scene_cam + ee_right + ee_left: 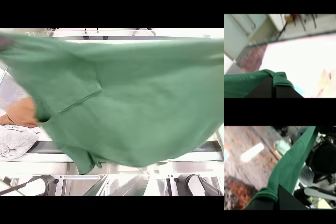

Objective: Fold the shirts.

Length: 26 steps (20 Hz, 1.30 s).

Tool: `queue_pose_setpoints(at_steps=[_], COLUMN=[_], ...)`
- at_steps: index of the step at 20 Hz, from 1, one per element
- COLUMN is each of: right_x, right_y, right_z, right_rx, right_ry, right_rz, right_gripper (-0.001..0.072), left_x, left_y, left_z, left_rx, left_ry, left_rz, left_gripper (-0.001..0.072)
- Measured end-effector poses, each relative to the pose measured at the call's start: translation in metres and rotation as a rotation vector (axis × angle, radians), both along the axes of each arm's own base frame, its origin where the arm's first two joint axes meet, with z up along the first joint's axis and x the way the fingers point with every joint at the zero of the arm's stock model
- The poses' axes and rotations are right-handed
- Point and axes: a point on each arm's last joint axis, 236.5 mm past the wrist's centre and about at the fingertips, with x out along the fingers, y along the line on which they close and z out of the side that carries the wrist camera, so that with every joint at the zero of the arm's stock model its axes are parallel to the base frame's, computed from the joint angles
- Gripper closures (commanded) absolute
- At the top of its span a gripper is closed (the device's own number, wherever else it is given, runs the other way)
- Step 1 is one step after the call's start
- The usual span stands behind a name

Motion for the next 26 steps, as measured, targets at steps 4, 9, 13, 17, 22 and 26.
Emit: queue_pose_setpoints(at_steps=[4, 9, 13, 17, 22, 26], right_x=[0.065, 0.140, 0.184, 0.210, 0.201, 0.178], right_y=[0.002, 0.006, -0.003, -0.009, -0.006, -0.005], right_z=[-0.128, -0.238, -0.274, -0.293, -0.327, -0.353], right_rx=[0.084, 0.205, 0.240, 0.250, 0.206, 0.137], right_ry=[0.244, 0.405, 0.427, 0.429, 0.502, 0.605], right_rz=[0.039, 0.042, 0.033, 0.033, 0.098, 0.155], right_gripper=[0.0689, 0.0689, 0.0689, 0.0688, 0.0688, 0.0688], left_x=[0.069, 0.145, 0.198, 0.227, 0.216, 0.191], left_y=[-0.001, 0.025, 0.033, 0.032, 0.026, 0.021], left_z=[-0.120, -0.227, -0.265, -0.295, -0.320, -0.333], left_rx=[0.032, 0.017, 0.016, 0.015, 0.019, 0.067], left_ry=[0.279, 0.443, 0.438, 0.441, 0.515, 0.603], left_rz=[0.000, 0.127, 0.232, 0.331, 0.312, 0.245], left_gripper=[0.0682, 0.0682, 0.0681, 0.0683, 0.0685, 0.0685])
